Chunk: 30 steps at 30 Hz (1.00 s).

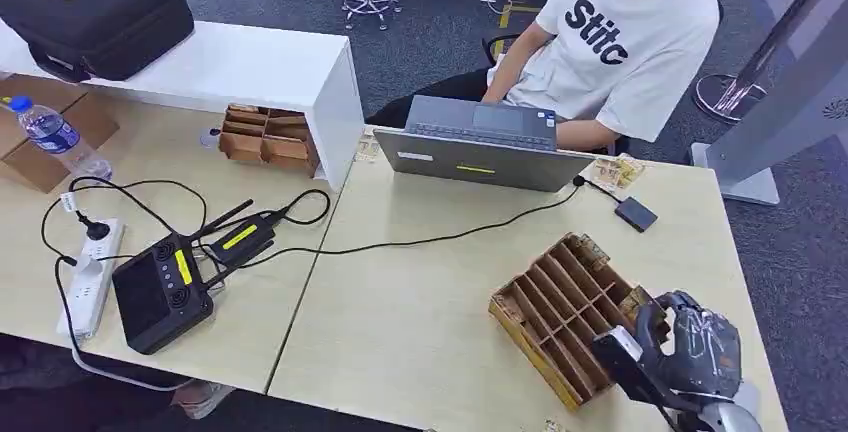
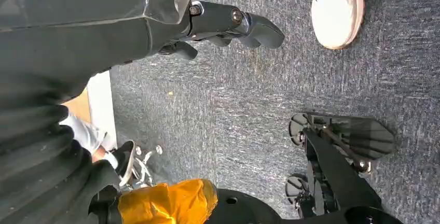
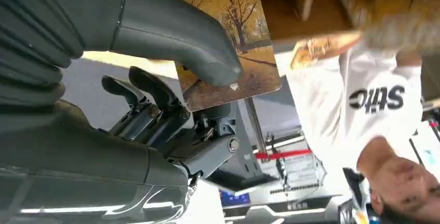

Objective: Pass the card to the sensor for recognition and then transmit it.

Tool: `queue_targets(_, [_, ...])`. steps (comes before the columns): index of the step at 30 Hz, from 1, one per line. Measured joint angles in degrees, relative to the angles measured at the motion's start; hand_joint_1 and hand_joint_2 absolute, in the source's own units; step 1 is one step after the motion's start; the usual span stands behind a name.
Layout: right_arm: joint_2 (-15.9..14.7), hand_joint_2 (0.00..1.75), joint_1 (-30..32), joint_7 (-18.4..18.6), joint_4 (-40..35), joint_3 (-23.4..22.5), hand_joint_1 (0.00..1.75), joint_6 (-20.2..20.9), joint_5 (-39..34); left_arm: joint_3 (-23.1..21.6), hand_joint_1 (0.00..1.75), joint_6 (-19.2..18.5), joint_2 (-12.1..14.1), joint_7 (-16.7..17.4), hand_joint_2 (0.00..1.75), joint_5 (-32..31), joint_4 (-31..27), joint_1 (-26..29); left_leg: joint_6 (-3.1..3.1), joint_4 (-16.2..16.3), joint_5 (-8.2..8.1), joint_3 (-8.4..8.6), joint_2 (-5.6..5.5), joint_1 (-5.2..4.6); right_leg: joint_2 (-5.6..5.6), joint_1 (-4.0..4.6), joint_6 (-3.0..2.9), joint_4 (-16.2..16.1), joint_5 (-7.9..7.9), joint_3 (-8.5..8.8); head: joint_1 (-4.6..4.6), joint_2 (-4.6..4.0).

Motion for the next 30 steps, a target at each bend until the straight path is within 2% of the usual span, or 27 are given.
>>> queue_targets(12, [-0.28,1.75,-2.27,0.24,-4.90,1.20,1.61,-0.40,-0.11,0.00,0.00,-0.11,0.00,0.04,1.75,-0.50,0.00,-0.01,0.00,0.00,0.00,0.01,0.01,0.01,0.02,0.00,0.00,0.00,0.00,0.00,0.00,0.00])
queue_targets(14, [-0.46,1.75,-2.85,0.24,-5.08,1.77,1.64,-0.37,-0.09,0.00,0.00,-0.13,0.00,0.04,1.75,-0.66,0.00,-0.01,0.00,0.00,0.00,0.01,0.01,0.01,0.01,0.00,0.00,0.00,0.00,0.00,0.00,0.00])
queue_targets(22, [-0.70,1.75,-5.25,0.28,-5.01,3.83,1.61,-0.20,0.48,0.00,0.00,-0.33,0.07,0.07,1.75,-1.01,0.00,-0.01,0.00,0.00,0.00,0.01,0.00,0.01,0.00,0.00,0.00,0.01,0.00,0.00,0.00,0.00])
queue_targets(26, [-0.96,1.75,-5.92,0.28,-4.75,4.50,1.69,0.13,0.52,0.00,0.00,-0.46,0.09,0.22,1.75,-1.38,0.00,-0.01,0.00,0.00,0.00,-0.03,0.00,0.01,0.01,0.00,0.00,0.01,0.00,0.00,0.02,0.00])
queue_targets(30, [-1.11,1.75,-11.42,2.76,-1.16,6.47,1.75,2.27,2.06,-0.20,0.00,-0.79,0.37,0.39,1.75,-2.67,0.00,-0.13,-0.01,-0.01,0.02,0.01,0.14,0.01,0.13,0.00,-0.02,0.06,0.04,-0.02,0.00,0.00])
